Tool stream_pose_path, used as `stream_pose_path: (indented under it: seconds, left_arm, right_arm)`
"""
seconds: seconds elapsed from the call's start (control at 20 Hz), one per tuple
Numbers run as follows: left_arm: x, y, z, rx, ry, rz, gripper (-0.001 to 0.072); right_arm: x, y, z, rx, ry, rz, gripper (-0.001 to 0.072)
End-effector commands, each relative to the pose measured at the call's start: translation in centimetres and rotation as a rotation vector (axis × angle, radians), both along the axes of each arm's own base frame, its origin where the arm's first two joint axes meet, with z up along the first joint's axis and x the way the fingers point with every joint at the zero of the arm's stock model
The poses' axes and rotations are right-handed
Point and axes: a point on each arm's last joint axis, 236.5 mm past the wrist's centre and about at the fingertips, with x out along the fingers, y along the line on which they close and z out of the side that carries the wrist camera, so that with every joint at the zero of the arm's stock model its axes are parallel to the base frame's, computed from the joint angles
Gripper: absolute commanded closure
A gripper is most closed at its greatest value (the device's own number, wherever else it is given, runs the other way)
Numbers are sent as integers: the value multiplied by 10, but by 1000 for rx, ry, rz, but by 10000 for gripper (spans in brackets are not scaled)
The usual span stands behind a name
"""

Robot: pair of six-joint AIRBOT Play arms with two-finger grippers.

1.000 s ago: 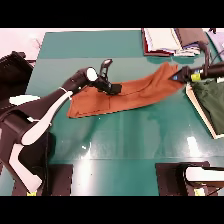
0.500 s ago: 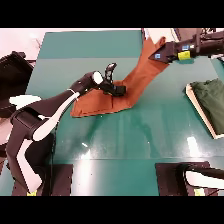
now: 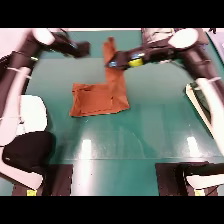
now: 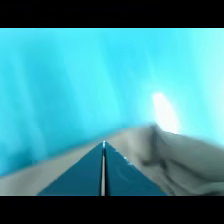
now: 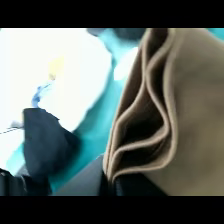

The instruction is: Fold the shirts.

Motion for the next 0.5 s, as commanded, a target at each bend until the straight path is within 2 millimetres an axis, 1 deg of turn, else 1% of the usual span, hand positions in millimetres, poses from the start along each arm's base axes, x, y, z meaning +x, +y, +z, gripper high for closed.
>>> stream_pose_path:
  seconds: [0.0, 0.05, 0.1, 0.15, 0.2, 0.25, 0.3, 0.35, 0.45]
  left_arm:
    - [-16, 84, 84, 71, -157, 129, 681]
    - [-21, 94, 94, 81, -176, 147, 681]
    - [-27, 101, 101, 88, -183, 157, 681]
    - [-31, 102, 102, 100, -180, 155, 681]
    - [-34, 101, 99, 120, -173, 137, 681]
    - [-37, 99, 95, 131, -158, 119, 681]
    - [-39, 95, 91, 132, -147, 101, 681]
    - [-39, 92, 87, 130, -134, 94, 681]
    - [-41, 84, 82, 134, -123, 70, 681]
  right_arm:
    - [-8, 100, -17, 70, -59, 69, 301]
    - [-10, 114, -21, 70, -70, 87, 302]
    - [-11, 117, -24, 66, -69, 101, 304]
    - [-8, 111, -27, 54, -60, 106, 304]
    - [-4, 97, -32, 36, -41, 106, 304]
    - [4, 79, -39, 13, -17, 93, 304]
    - [14, 53, -54, -37, 7, 71, 306]
    - [23, 24, -71, -94, 39, 42, 306]
    - [33, -43, -115, -212, 168, -42, 306]
